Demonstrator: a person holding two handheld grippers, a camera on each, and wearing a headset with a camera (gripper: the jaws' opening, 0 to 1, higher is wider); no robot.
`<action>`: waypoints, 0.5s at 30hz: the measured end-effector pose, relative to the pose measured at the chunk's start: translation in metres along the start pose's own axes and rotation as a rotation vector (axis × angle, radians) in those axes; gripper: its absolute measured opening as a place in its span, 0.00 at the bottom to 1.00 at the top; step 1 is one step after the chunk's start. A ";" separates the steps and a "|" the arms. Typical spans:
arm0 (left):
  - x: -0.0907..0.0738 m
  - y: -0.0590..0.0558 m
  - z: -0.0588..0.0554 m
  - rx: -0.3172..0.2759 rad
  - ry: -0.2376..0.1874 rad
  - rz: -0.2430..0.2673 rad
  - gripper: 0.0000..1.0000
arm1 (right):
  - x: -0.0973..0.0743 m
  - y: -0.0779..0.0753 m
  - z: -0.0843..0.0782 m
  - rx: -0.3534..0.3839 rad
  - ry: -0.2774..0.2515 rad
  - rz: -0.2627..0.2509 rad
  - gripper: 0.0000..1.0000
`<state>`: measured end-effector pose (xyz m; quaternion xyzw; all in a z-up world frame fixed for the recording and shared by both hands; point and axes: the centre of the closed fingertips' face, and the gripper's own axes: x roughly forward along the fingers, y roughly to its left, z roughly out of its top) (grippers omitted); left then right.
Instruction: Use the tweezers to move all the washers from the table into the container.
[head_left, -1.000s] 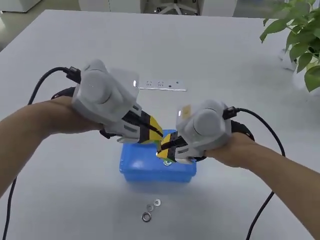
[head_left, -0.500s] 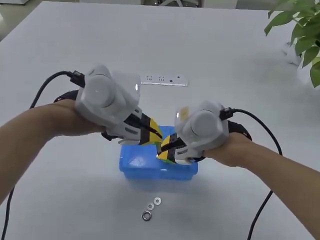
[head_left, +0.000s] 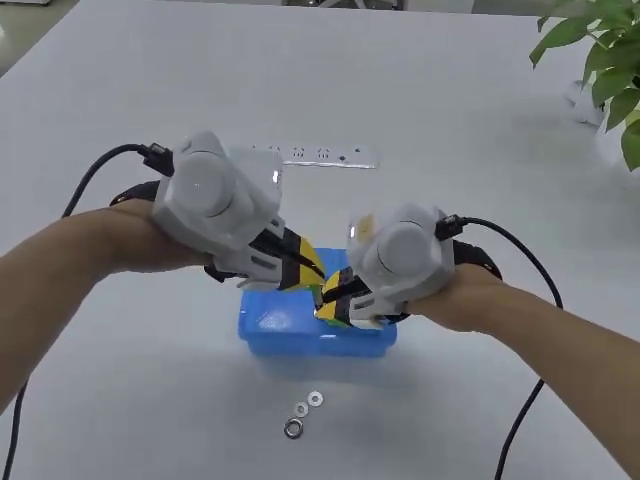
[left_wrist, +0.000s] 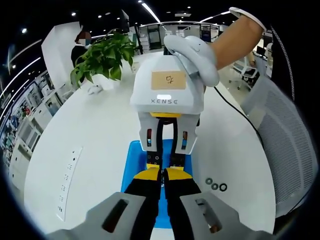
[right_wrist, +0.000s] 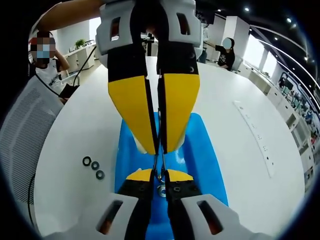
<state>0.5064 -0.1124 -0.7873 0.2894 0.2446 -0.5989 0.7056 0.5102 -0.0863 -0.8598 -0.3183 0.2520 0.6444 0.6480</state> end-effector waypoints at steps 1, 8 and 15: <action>0.000 0.000 0.000 -0.001 0.002 -0.002 0.06 | 0.000 0.001 0.000 0.003 0.003 0.006 0.11; -0.001 0.000 -0.002 0.007 0.010 0.004 0.06 | 0.000 0.001 0.000 -0.004 0.009 0.002 0.11; -0.005 0.000 0.002 0.013 0.005 0.011 0.06 | -0.003 0.001 0.004 -0.011 0.004 -0.006 0.12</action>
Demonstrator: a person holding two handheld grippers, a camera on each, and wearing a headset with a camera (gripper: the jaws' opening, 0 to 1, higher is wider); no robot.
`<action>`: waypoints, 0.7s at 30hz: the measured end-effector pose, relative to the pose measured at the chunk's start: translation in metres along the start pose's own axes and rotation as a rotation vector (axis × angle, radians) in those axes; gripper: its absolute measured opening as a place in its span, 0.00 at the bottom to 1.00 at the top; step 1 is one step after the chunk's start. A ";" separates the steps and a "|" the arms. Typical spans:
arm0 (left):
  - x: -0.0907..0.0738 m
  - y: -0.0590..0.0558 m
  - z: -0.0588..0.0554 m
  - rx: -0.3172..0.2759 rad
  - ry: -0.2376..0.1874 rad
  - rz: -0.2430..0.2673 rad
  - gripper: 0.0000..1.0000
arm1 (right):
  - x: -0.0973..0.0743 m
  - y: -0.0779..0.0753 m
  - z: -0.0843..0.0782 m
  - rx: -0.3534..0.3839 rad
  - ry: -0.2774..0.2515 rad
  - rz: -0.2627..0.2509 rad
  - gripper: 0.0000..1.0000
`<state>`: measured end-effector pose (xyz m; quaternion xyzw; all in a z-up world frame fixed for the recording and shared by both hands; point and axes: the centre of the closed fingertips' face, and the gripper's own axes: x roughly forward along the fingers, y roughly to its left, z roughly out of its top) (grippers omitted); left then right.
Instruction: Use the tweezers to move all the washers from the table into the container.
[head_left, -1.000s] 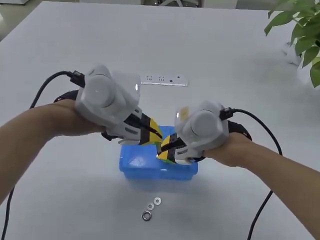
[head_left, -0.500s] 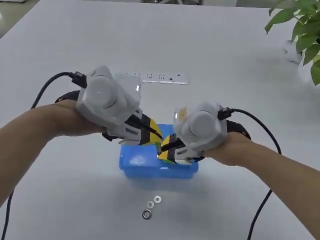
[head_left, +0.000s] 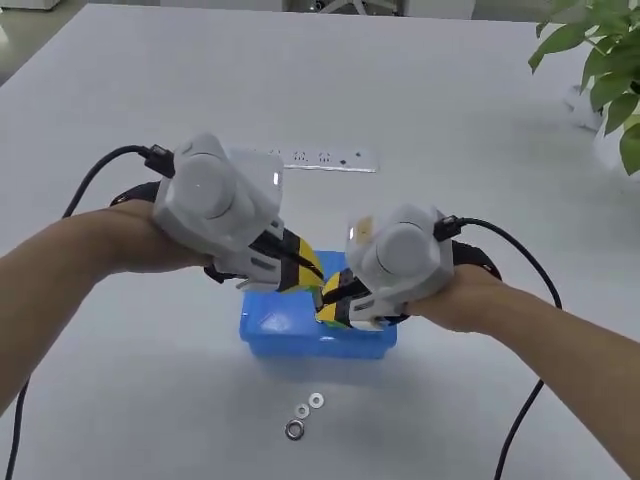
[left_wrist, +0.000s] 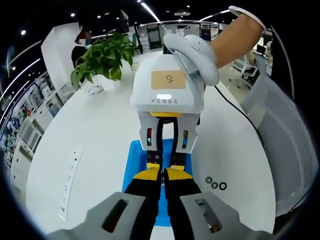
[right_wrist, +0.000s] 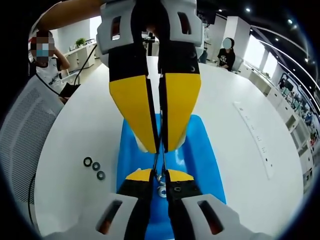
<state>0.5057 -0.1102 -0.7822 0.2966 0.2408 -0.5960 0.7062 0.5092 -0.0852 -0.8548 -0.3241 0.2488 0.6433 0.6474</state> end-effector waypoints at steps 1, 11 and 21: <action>-0.001 0.000 0.001 0.001 -0.001 0.002 0.06 | -0.001 0.000 0.001 0.000 -0.001 -0.001 0.11; -0.014 -0.002 0.012 0.019 -0.009 0.019 0.06 | -0.012 0.000 0.015 -0.014 -0.021 -0.018 0.11; -0.027 -0.007 0.028 0.032 -0.021 0.033 0.06 | -0.025 0.004 0.029 -0.028 -0.040 -0.043 0.12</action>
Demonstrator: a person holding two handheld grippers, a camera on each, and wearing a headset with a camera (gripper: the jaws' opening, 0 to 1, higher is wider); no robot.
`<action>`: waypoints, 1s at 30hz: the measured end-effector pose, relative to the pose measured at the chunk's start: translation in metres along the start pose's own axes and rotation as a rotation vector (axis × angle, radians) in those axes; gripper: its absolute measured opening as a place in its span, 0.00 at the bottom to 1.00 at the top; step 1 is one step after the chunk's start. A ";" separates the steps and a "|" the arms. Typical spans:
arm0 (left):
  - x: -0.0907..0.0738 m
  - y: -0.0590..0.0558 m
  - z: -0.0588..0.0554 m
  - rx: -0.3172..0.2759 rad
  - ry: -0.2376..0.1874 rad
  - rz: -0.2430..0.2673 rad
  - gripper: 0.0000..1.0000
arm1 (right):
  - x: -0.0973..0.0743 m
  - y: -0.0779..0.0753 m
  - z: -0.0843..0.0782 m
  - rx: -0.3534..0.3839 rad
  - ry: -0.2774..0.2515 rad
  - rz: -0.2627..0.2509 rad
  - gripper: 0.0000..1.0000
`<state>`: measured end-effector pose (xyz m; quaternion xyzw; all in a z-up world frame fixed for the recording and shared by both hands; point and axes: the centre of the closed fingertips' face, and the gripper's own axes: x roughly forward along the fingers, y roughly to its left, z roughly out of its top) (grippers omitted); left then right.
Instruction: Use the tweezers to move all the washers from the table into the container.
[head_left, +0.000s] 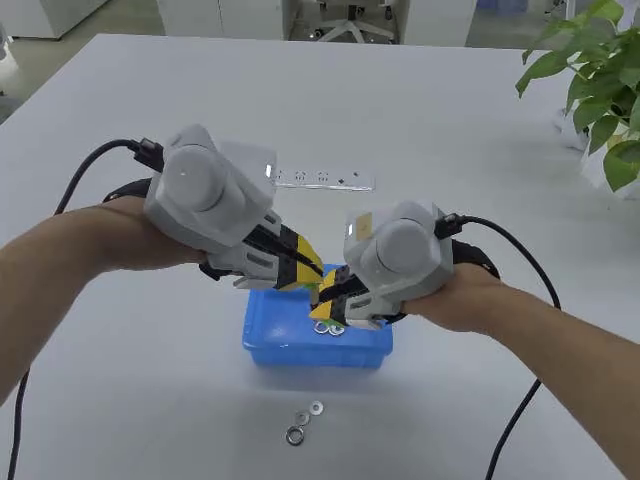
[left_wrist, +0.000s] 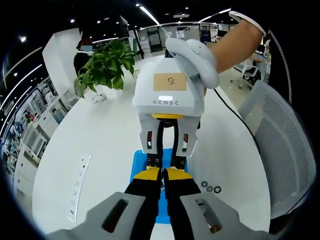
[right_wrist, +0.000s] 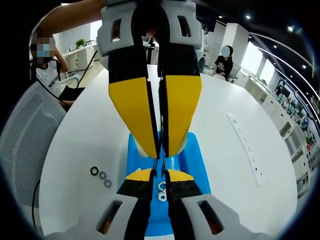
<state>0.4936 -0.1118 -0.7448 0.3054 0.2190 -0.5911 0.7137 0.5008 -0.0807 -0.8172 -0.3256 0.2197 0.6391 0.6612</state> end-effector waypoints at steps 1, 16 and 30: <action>-0.002 -0.001 0.001 0.002 0.000 0.002 0.06 | -0.001 0.001 0.001 -0.001 -0.001 -0.002 0.12; -0.017 -0.020 0.017 0.017 -0.013 0.018 0.06 | -0.018 0.018 0.015 -0.022 -0.016 -0.021 0.11; -0.019 -0.042 0.020 0.022 -0.015 0.019 0.06 | -0.022 0.038 0.016 -0.031 -0.014 -0.017 0.12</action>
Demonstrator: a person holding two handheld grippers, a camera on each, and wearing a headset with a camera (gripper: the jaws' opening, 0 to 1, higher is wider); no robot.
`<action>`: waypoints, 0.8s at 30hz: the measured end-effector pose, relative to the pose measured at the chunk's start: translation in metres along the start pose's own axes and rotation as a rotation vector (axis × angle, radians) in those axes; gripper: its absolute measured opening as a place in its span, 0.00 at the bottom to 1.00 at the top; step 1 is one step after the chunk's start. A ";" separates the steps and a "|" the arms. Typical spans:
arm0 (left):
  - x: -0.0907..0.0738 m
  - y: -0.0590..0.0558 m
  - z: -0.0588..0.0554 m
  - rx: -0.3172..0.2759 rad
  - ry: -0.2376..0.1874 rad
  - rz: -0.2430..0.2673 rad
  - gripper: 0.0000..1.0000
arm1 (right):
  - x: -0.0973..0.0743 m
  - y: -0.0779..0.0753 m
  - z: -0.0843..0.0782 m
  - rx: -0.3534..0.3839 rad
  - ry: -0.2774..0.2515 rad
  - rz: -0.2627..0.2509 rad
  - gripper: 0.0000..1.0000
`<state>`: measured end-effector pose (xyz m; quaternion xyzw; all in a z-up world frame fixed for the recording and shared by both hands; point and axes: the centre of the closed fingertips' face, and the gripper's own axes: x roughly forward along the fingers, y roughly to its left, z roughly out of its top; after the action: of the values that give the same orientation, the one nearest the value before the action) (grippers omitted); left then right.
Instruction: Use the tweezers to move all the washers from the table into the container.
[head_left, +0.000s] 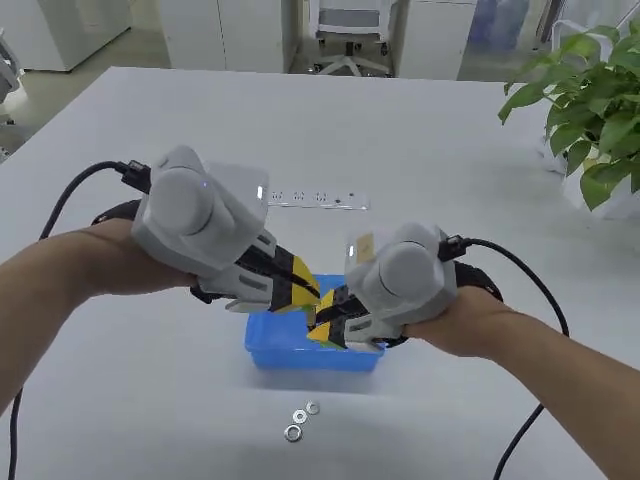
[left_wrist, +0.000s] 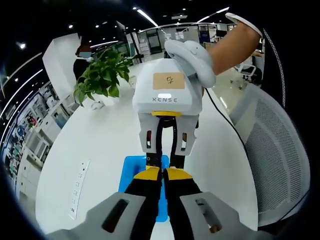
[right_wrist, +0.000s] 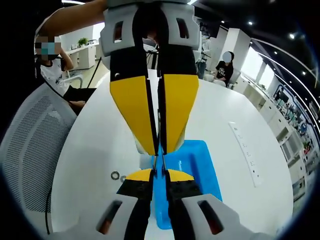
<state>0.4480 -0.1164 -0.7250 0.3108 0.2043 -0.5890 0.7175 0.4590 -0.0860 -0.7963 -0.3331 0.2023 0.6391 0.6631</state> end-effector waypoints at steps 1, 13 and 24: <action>0.000 -0.002 0.000 -0.002 0.000 -0.001 0.06 | 0.000 0.002 0.000 0.001 0.000 0.001 0.12; 0.002 -0.023 -0.009 -0.017 0.009 -0.019 0.06 | 0.007 0.025 -0.005 0.011 0.004 0.025 0.12; 0.013 -0.036 -0.021 -0.045 0.007 -0.039 0.06 | 0.014 0.041 -0.020 0.022 0.014 0.046 0.12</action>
<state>0.4179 -0.1155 -0.7565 0.2925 0.2259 -0.5969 0.7121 0.4236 -0.0915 -0.8273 -0.3256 0.2214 0.6495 0.6505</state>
